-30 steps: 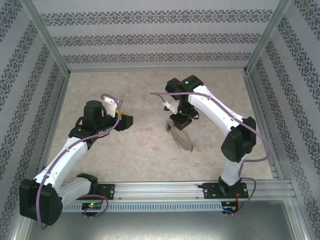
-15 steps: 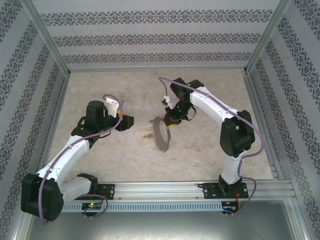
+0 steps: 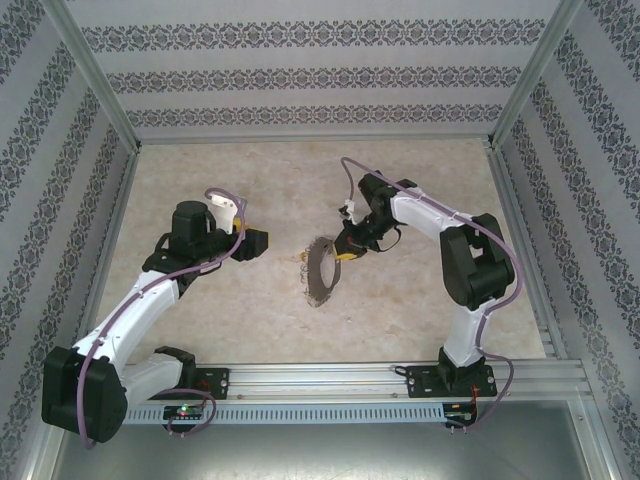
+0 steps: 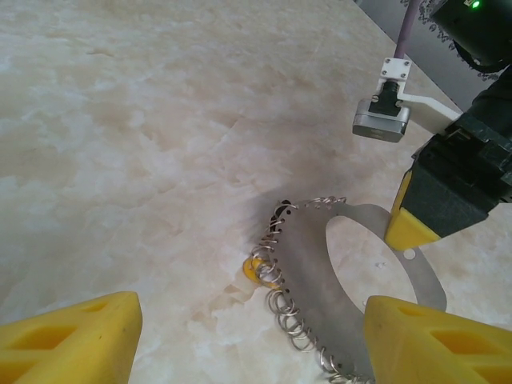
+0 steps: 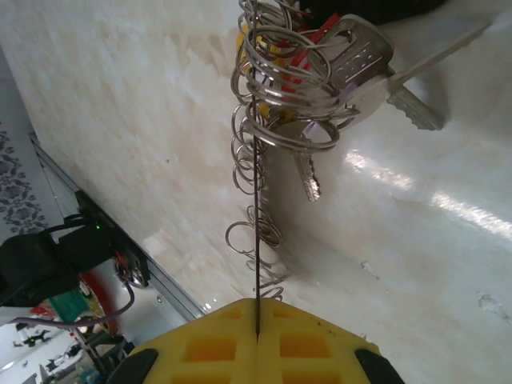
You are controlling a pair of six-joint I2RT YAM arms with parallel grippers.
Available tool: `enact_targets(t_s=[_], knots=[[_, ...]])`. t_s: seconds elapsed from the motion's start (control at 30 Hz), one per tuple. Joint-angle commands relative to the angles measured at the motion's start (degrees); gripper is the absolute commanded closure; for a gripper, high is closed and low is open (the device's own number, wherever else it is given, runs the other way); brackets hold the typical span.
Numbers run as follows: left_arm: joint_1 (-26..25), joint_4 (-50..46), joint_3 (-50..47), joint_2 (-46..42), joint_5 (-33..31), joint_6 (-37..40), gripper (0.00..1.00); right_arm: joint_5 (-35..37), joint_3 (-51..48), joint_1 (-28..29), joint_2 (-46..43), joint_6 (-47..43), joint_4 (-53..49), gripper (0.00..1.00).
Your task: Put the keys on the keyring
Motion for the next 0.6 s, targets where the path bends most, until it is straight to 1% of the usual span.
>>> enact_targets(t_s=[0.0,0.1,0.23,0.27,0.3,0.33,0.47,0.57], knots=[[0.7,1.4,-0.4,-1.4,-1.1,-1.2,0.26,-0.9,-3.1,-2.2,0.8,1.6,3.5,1.0],[0.7,0.6,-0.5,-1.8,-1.6,-0.8,0.26,-2.3,-6.9,-4.3,-0.1,2.4,5.9,1.0],[0.7,-0.7,-0.8,-2.4,-2.6,0.0,0.26,-4.9,-12.6,-6.5,-2.3,5.0,11.1,0.96],[0.7,-0.9,-0.8,-2.5,-2.8,0.0,0.26,-5.7,-13.5,-6.9,-2.8,5.3,11.7,0.97],[0.8,-1.0,-1.0,-2.6,-3.0,0.0,0.26,-6.5,-14.4,-7.1,-3.5,6.0,12.6,1.0],[0.8,-1.0,-1.1,-2.6,-3.1,0.0,0.26,-7.1,-15.0,-7.3,-4.5,6.8,13.7,1.0],[0.7,-1.8,-1.1,-2.8,-4.3,0.3,0.26,-9.0,-14.2,-7.3,-9.0,14.1,18.2,1.0],[1.0,-2.3,-0.8,-3.2,-6.5,0.0,0.25,-8.3,-10.5,-5.2,-11.4,20.9,22.0,1.0]])
